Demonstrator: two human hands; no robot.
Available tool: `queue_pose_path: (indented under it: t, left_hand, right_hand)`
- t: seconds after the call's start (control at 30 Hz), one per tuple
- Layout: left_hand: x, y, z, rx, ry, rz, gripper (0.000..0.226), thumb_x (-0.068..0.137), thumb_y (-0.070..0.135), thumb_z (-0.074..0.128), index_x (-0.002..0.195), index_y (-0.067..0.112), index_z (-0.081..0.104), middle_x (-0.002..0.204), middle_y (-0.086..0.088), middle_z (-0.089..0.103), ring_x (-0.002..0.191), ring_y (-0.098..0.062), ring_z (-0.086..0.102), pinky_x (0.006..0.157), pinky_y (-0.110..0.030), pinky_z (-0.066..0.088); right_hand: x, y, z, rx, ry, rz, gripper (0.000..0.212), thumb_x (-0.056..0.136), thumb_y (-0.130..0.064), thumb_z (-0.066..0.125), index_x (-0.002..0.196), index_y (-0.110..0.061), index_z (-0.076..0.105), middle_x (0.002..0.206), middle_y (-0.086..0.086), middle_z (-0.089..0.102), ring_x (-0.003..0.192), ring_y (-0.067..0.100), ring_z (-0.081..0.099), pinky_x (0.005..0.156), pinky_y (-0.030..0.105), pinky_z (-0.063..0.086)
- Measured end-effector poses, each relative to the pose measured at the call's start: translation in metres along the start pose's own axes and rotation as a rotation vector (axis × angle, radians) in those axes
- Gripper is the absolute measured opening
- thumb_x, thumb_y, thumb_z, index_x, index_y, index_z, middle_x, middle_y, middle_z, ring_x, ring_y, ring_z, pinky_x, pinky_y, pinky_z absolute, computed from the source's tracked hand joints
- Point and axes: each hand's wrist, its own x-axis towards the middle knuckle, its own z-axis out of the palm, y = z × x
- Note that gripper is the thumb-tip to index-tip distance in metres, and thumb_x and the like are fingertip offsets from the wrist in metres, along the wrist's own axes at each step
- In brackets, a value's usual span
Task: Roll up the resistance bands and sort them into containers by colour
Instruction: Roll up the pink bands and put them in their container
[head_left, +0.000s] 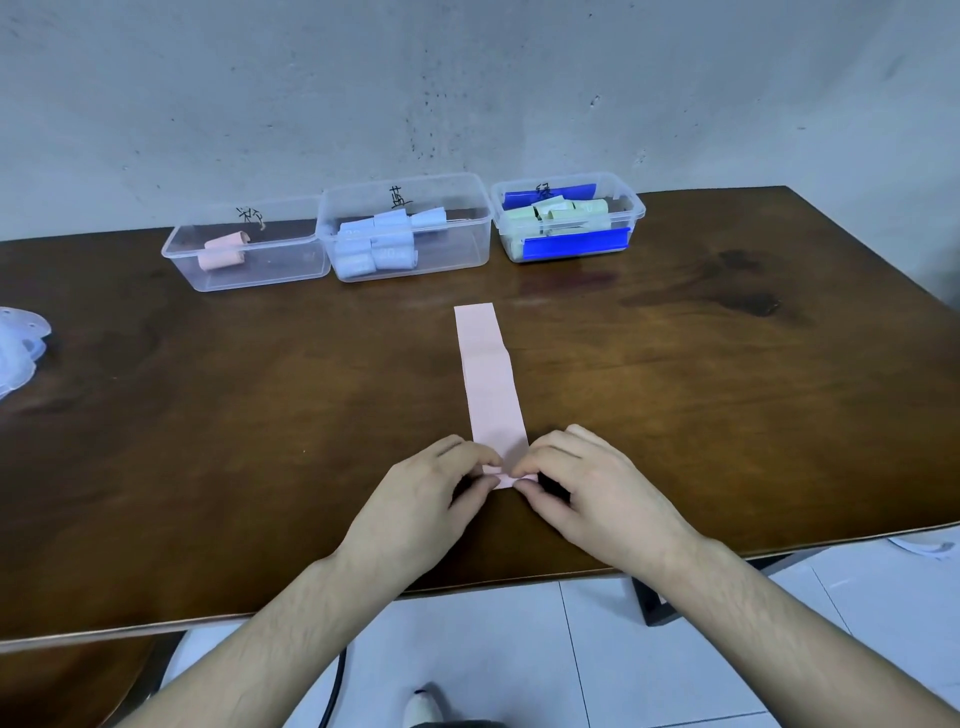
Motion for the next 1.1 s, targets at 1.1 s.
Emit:
queue_pose_path:
  t: [1.1]
  left_hand:
    - [0.017,-0.015,-0.003,0.073,-0.050,0.040,0.024,0.099,0.031,0.055,0.115,0.028,0.072,0.105,0.019,0.057,0.089,-0.005,0.059,0.076,-0.019,0.050]
  right_hand:
    - [0.012,0.010,0.005,-0.127,0.033,-0.004,0.022,0.098,-0.032,0.061,0.117,-0.030,0.071,0.111,-0.018,0.061,0.099,0.006,0.046,0.087,0.029,0.048]
